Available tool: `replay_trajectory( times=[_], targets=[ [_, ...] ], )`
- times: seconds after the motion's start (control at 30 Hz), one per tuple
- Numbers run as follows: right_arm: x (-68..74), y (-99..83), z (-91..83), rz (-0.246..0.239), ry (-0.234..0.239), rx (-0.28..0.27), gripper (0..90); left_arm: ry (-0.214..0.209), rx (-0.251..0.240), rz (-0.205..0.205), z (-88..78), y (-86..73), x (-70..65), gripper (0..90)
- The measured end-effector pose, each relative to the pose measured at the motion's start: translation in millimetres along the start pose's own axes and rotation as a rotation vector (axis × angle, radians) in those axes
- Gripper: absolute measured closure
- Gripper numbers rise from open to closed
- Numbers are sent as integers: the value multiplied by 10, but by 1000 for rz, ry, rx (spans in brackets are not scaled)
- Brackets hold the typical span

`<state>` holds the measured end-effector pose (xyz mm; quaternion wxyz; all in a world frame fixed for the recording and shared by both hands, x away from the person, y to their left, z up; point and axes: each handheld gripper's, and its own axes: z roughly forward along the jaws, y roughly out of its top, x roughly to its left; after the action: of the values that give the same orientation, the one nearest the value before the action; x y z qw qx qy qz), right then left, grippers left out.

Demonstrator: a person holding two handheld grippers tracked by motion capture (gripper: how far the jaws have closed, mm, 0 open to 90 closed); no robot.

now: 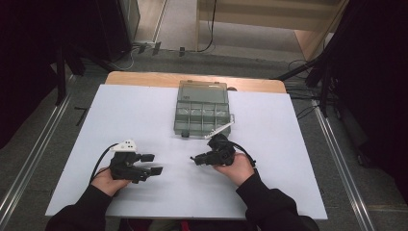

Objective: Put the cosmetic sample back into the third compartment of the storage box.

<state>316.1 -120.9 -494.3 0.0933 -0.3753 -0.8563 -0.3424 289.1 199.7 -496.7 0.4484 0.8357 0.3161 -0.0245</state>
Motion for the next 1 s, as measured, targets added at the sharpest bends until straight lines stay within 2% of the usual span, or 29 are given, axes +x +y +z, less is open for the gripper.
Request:
replay_trajectory(
  times=[0.8, 1.0],
  targets=[
    [-129, -176, -273, 72, -37, -55, 822, -40, 9, 36, 172, 149, 5, 313],
    [-151, -181, -337, 68, -40, -69, 822, -43, 9, 36, 188, 163, 1, 314]
  ],
)
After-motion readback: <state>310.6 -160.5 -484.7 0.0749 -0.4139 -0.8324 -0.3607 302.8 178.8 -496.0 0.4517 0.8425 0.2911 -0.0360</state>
